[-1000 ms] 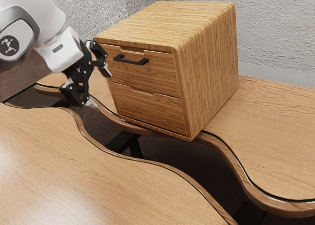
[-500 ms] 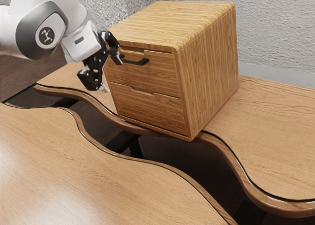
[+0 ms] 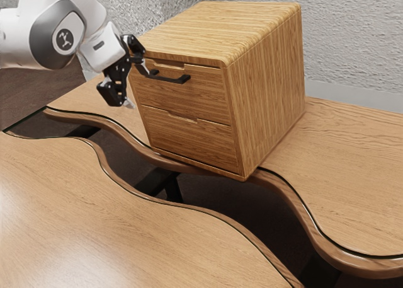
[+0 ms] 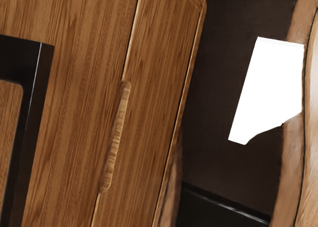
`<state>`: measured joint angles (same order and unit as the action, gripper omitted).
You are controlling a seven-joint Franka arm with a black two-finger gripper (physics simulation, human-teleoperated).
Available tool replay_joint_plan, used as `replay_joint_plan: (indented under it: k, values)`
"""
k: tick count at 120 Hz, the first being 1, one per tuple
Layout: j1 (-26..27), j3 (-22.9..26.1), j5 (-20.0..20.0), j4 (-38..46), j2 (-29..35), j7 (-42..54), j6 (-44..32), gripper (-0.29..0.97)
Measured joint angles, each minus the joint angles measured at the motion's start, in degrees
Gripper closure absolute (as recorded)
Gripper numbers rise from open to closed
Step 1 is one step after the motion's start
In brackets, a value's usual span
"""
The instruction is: Pull the drawer handle with one arm to open the drawer
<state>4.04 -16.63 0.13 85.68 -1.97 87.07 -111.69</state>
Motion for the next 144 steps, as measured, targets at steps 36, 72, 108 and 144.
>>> replay_joint_plan:
  k: [36, 72, 108, 144]
  values:
    - [4.71, -0.56, -2.01, 0.03, -2.06, 1.00, -0.70, 0.00]
    - [2.41, -0.49, -3.40, -2.78, -4.22, 1.63, -1.17, 0.00]
    - [1.29, -0.63, -4.54, -4.25, -6.05, 1.96, -1.30, 0.00]
    - [1.28, -0.81, -5.08, -3.52, -6.28, 2.11, -1.39, -0.01]
